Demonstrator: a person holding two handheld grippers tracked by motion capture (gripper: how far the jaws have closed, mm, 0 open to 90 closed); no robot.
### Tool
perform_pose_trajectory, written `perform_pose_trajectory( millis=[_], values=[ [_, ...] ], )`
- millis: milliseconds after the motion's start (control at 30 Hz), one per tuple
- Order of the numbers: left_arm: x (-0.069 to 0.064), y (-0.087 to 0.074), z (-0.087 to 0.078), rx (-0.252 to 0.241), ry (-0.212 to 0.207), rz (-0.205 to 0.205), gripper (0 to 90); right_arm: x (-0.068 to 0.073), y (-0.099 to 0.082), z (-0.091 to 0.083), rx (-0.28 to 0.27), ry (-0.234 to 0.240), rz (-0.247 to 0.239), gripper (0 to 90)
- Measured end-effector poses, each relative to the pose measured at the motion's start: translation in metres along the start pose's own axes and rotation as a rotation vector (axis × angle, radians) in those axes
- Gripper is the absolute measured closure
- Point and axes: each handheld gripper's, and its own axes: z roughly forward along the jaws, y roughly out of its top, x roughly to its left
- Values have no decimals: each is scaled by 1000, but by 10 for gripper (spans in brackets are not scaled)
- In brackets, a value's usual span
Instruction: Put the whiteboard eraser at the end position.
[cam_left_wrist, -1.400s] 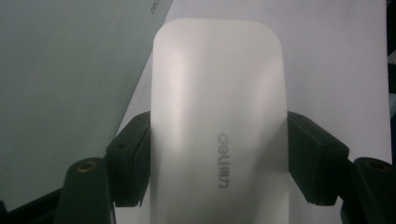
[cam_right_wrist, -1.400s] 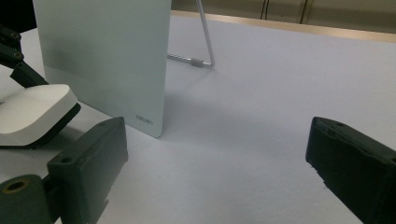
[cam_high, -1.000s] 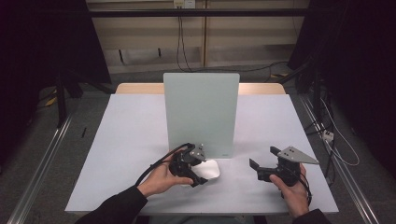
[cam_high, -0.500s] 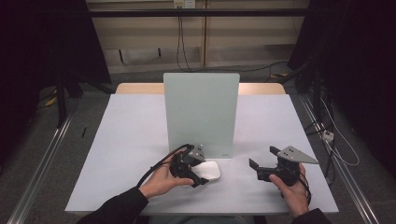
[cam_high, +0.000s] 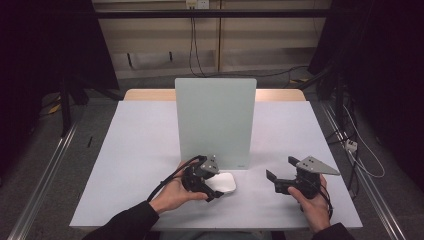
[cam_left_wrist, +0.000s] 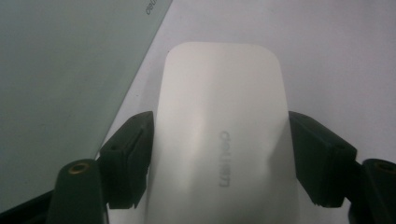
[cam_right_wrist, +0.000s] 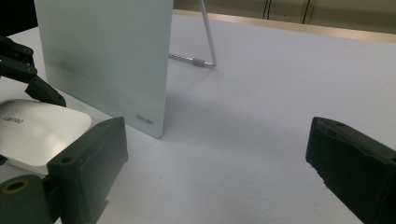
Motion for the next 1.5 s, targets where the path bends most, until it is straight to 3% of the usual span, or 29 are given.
perform_pose_trajectory(
  millis=[67, 500, 800, 1033, 1200, 1500],
  values=[
    [0, -1, -1, -15, 4, -20, 219, 0, 0, 0, 2, 1, 0, 52],
    [1, 0, -13, -117, 20, -39, 66, 1, 0, 0, -1, 1, 2, 52],
    [8, -2, -29, -211, 71, -93, 65, 0, 0, 0, -4, 0, 2, 52],
    [14, -5, -40, -260, 146, -154, 66, -1, 0, -1, -4, 1, 5, 52],
    [15, -5, -44, -289, 180, -143, 66, -2, 0, 0, -5, 1, 10, 52],
    [16, -11, -58, -334, 239, -188, 67, -2, -1, 0, -5, 0, 6, 52]
  ],
)
